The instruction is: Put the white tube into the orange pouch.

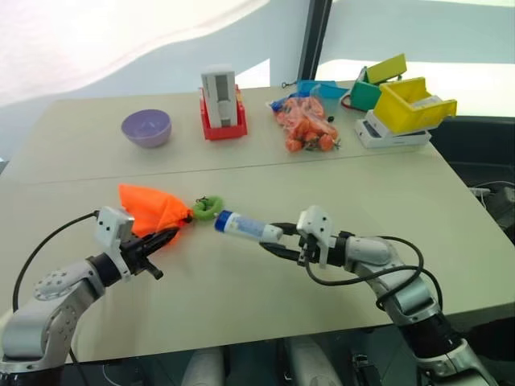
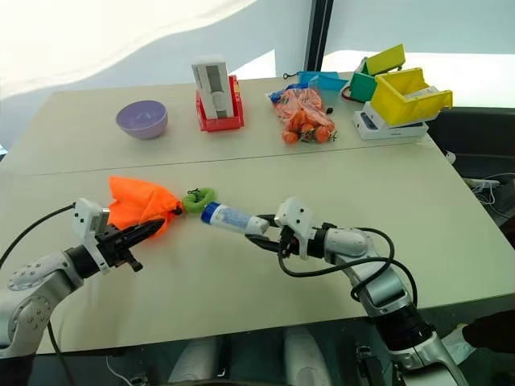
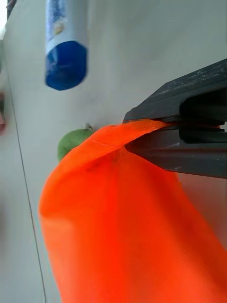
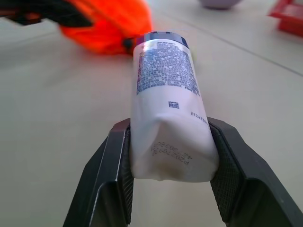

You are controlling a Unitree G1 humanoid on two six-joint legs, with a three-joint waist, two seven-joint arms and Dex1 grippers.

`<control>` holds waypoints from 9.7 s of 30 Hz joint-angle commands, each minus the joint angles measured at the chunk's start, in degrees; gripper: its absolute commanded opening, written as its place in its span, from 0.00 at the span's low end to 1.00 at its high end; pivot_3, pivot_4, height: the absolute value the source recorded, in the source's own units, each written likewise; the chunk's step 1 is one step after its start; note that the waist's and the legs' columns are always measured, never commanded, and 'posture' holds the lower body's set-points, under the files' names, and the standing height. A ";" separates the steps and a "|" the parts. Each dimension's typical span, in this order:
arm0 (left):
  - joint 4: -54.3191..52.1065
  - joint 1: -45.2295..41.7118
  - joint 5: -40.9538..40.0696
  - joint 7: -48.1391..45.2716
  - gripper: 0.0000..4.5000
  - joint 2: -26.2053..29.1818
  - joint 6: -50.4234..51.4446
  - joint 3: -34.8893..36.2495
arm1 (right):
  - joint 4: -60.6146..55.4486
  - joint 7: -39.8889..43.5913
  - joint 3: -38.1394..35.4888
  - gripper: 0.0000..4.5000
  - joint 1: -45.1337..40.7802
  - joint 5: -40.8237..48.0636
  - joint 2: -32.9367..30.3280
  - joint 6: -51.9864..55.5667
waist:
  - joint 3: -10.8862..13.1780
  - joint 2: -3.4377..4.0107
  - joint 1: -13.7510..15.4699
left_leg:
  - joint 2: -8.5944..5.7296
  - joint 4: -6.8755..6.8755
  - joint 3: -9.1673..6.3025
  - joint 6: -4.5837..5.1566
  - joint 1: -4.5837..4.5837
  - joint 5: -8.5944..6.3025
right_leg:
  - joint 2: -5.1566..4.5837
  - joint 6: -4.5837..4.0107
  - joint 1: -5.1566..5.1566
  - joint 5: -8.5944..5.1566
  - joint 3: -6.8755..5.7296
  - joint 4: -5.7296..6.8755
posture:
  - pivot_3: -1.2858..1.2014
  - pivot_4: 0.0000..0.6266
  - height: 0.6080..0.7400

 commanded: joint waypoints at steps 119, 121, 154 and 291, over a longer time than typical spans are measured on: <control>14.11 -3.79 -18.52 -6.38 0.00 9.74 16.20 8.45 | 10.17 4.57 9.54 0.40 -9.50 -7.17 16.21 -3.33 | -0.03 -0.12 -0.06 | 0.09 -0.13 0.01 -0.03 -0.39 0.00 | -0.02 -0.08 -0.56 0.07 -0.04 0.03 | 0.52 0.24 1.00; 13.30 -3.39 -18.37 -6.30 0.00 9.43 15.90 8.38 | 9.34 5.61 9.37 0.40 -9.27 -6.30 15.84 -2.94 | -0.03 -0.12 -0.05 | 0.11 -0.13 -0.02 -0.03 -0.48 0.00 | -0.03 -0.07 -0.63 0.07 -0.06 0.03 | 0.52 0.24 1.00; -1.16 2.40 -19.42 -3.06 0.00 8.00 17.24 5.66 | 16.86 -0.95 10.28 0.40 -14.55 -10.95 23.04 -2.56 | -0.03 -0.11 -0.08 | 0.11 -0.01 -0.05 -0.08 -0.69 0.03 | 0.00 -0.08 -0.77 0.09 -0.09 0.07 | 0.52 0.24 1.00; 43.52 -42.59 24.50 -40.33 0.60 4.01 -20.43 -28.10 | -2.15 -6.97 3.62 0.00 -8.69 -21.16 7.21 -3.62 | -0.07 -0.18 0.04 | -0.25 0.27 -0.40 -0.12 -0.87 0.09 | 0.03 -0.10 -0.70 0.12 -0.77 0.40 | 0.52 0.24 1.00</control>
